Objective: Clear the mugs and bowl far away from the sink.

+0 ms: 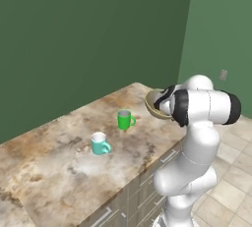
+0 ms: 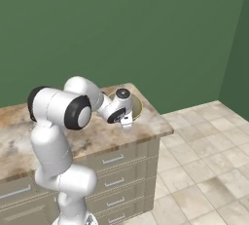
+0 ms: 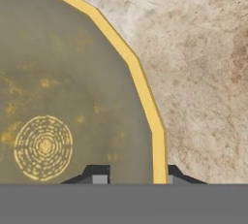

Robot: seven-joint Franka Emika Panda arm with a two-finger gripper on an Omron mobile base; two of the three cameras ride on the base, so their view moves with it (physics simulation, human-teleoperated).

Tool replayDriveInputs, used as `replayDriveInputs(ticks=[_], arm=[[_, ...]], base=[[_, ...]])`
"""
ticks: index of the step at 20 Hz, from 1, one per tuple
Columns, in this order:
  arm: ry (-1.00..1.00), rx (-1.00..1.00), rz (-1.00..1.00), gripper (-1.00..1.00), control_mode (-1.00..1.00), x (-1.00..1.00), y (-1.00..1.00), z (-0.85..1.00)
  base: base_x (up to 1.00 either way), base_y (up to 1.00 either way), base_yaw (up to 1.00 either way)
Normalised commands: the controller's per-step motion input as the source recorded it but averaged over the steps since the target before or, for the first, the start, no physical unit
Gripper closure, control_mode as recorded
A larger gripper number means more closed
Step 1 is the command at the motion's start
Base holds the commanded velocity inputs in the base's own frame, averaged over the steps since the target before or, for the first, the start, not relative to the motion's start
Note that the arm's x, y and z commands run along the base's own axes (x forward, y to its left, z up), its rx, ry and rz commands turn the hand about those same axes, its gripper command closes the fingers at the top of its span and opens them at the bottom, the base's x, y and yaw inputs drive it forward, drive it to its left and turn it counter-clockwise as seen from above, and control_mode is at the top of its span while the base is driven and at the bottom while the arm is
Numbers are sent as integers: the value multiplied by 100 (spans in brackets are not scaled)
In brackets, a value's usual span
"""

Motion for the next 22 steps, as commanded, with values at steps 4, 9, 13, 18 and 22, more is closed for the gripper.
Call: replayDriveInputs(ticks=[4,9,13,18,22], arm=[[0,0,-2,-100,-100,11,0,-7],[-12,4,-3,-100,-100,-1,0,23],[-29,7,-2,-100,-100,-20,0,55],[-38,4,0,-100,-100,-44,-1,85],[-34,2,2,-100,-100,-84,0,100]], base=[[0,0,0],[0,0,0],[0,0,0],[0,0,0],[0,0,0]])
